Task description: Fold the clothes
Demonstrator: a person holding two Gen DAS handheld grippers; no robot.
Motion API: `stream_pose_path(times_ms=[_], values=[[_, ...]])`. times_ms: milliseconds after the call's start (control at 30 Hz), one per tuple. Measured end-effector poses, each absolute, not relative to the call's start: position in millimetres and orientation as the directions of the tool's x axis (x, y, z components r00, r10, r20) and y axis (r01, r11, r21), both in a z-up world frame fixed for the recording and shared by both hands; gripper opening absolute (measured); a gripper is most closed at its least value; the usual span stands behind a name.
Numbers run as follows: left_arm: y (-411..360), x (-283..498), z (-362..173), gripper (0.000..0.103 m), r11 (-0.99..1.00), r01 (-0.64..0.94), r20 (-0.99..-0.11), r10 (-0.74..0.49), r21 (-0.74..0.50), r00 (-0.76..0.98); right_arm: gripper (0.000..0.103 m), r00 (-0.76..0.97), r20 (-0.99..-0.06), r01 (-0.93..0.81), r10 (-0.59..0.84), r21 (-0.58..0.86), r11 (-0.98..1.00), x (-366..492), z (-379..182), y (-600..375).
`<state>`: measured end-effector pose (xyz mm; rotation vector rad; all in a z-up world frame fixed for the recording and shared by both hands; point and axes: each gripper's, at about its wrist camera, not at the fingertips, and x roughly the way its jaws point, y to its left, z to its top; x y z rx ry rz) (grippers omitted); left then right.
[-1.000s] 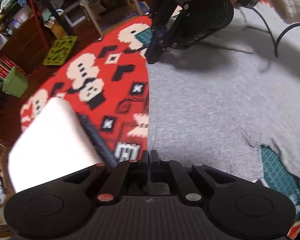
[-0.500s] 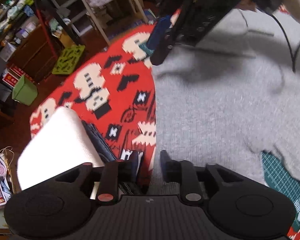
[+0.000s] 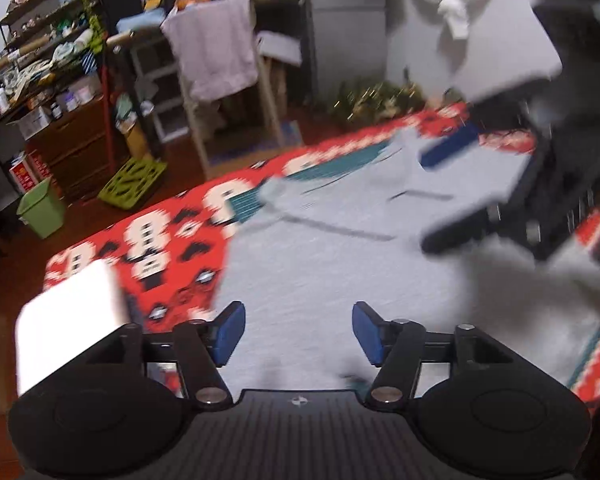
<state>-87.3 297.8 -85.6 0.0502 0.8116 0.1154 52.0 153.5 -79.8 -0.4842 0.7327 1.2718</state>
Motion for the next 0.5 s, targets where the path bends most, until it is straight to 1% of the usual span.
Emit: stream_pose_path(times_ms=[33, 67, 233, 333, 433, 500], values=[[288.2, -88.1, -86.5, 0.059, 0.994, -0.076, -0.708, 0.113, 0.084, 0.697, 0.101, 0.141, -0.725, -0.961, 0.675, 0.063, 0.269, 45.8, -82.9, 139.5], [278.5, -88.5, -88.0, 0.059, 0.995, -0.07, -0.696, 0.104, 0.078, 0.71, 0.102, 0.161, -0.724, -0.954, 0.671, 0.059, 0.294, 39.7, -86.1, 125.6], [230.8, -84.5, -103.9, 0.062, 0.997, -0.071, -0.669, 0.079, 0.04, 0.739, 0.102, 0.268, -0.733, -0.892, 0.625, 0.056, 0.448, 17.3, -107.2, 65.7], [210.6, -80.9, -114.6, 0.064, 0.995, -0.096, -0.662, 0.058, -0.021, 0.747, 0.102, 0.34, -0.743, -0.82, 0.577, 0.066, 0.569, 7.6, -120.8, 35.5], [193.5, -76.3, -128.0, 0.065, 0.991, -0.125, -0.665, 0.059, -0.053, 0.744, 0.102, 0.452, -0.741, -0.728, 0.497, 0.015, 0.685, -2.2, -132.4, 7.0], [185.3, -74.3, -136.8, 0.065, 0.989, -0.138, -0.67, 0.062, -0.061, 0.74, 0.103, 0.514, -0.725, -0.689, 0.458, -0.031, 0.724, -7.7, -139.2, -5.4]])
